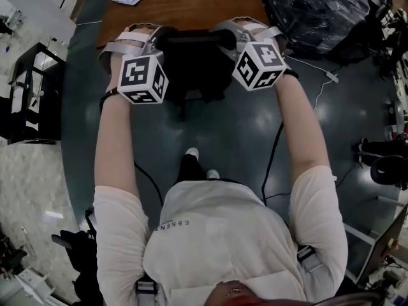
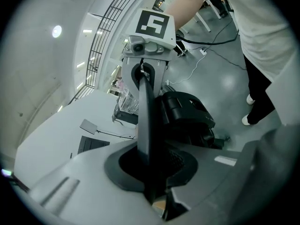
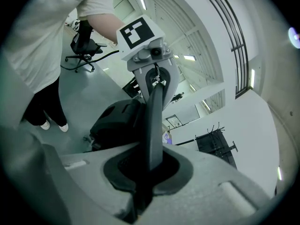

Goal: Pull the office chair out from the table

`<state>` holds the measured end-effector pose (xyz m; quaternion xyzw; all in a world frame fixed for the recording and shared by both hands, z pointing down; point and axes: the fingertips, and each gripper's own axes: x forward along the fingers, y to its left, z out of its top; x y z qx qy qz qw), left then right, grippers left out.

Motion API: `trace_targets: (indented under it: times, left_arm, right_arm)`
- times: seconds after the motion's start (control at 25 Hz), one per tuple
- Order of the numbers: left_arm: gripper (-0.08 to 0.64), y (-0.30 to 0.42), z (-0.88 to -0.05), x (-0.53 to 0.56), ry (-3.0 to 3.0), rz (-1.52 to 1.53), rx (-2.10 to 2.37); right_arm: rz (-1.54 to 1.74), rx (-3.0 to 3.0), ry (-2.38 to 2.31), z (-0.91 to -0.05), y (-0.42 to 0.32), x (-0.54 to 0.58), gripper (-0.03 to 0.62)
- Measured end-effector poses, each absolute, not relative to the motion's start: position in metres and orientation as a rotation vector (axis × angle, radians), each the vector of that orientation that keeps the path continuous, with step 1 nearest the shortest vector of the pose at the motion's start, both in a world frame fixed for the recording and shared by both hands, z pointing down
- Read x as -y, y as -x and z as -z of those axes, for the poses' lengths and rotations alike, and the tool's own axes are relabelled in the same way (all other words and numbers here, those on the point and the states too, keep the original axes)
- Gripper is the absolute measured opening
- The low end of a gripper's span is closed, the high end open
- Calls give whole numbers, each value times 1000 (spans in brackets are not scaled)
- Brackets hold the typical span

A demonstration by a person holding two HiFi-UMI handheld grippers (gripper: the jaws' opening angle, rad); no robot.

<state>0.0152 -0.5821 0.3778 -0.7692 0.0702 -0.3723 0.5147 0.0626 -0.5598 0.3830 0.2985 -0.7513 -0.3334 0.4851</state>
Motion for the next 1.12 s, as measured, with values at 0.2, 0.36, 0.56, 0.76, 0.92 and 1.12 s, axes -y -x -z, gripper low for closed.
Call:
trace_targets:
  times: [0.2,0.36,0.56,0.76,0.92,1.12]
  left_arm:
    - [63,-3,-379,543,1858,916,-175]
    - [61,8,-377,513,1866,942,-171]
    - [63,18,-384,471,1882,968,-171]
    - [60,29,-380,430,1875,960,-177]
    - [58,32,-372,401,1870,949,-167]
    - [58,43,-375,364,1864,922,-175]
  right_arm:
    - [806,1844,-704,-384,-50,522,11]
    - [808,1856,-696,-382,-40,493,11]
    - [778,1869,-668,-388,-30,450,14]
    - [796,1864,-677,-385,-20,410,14]
    - [782,1861,-681,-376,-16,380,14]
    - [784,1853,-697,-381,-5,346,12]
